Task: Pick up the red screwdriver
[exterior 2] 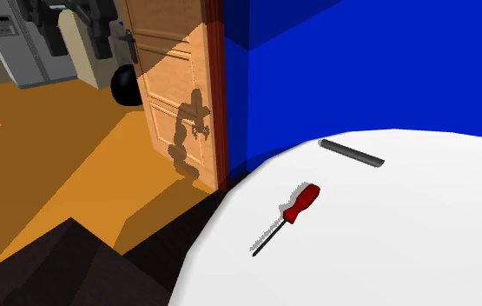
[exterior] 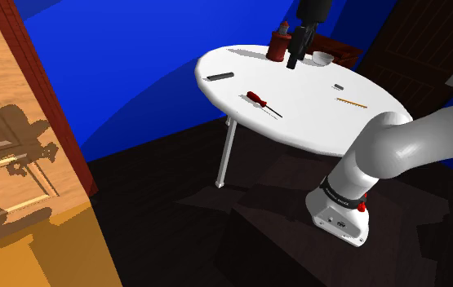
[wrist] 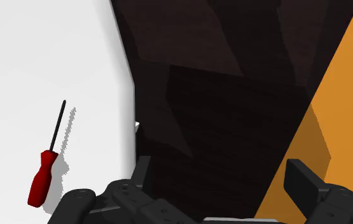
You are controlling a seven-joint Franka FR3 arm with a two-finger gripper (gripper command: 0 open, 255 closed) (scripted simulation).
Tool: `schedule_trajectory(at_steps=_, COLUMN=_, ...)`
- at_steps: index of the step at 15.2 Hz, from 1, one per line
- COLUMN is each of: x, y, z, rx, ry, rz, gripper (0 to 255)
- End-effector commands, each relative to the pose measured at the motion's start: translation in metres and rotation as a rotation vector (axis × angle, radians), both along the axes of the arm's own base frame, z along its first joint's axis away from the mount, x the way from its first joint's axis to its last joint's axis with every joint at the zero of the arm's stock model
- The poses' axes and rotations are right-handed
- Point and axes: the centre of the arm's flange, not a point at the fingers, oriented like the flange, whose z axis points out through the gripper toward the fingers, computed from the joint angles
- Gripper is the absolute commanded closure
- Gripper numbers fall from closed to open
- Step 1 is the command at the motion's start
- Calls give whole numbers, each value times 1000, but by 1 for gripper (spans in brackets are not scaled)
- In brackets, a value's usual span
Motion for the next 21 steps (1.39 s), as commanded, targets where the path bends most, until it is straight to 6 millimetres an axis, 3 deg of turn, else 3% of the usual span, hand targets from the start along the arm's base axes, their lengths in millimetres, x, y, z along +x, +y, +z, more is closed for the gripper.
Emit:
schedule_trajectory(at_steps=1, x=0, y=0, z=0, rx=0, ry=0, rz=0, gripper=0)
schedule_trajectory(at_steps=21, x=87, y=-195, z=-170, rx=98, ry=-36, rz=55, gripper=0)
